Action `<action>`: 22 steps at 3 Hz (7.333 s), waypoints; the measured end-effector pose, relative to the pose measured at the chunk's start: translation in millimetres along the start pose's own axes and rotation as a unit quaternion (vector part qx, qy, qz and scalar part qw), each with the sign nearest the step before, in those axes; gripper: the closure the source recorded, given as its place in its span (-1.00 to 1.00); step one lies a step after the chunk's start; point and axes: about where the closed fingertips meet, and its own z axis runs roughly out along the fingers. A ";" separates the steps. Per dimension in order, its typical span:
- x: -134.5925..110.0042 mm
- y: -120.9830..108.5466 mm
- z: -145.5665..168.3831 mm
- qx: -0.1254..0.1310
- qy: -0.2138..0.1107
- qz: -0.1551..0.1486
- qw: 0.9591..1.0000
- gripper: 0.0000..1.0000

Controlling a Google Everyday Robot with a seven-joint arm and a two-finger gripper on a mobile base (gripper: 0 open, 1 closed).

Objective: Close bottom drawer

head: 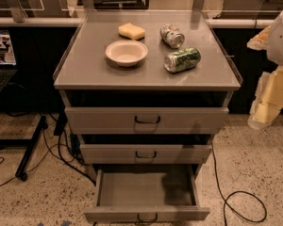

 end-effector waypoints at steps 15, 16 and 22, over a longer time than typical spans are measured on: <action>162.0 128.4 413.3 -0.162 -0.124 0.355 0.912 1.00; 168.7 141.1 441.1 -0.151 -0.136 0.382 0.902 1.00; 202.4 195.5 654.6 -0.248 -0.062 0.476 0.842 1.00</action>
Offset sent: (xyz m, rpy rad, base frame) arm -0.0591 -0.0582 -0.0292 0.1368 -0.1094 -0.1207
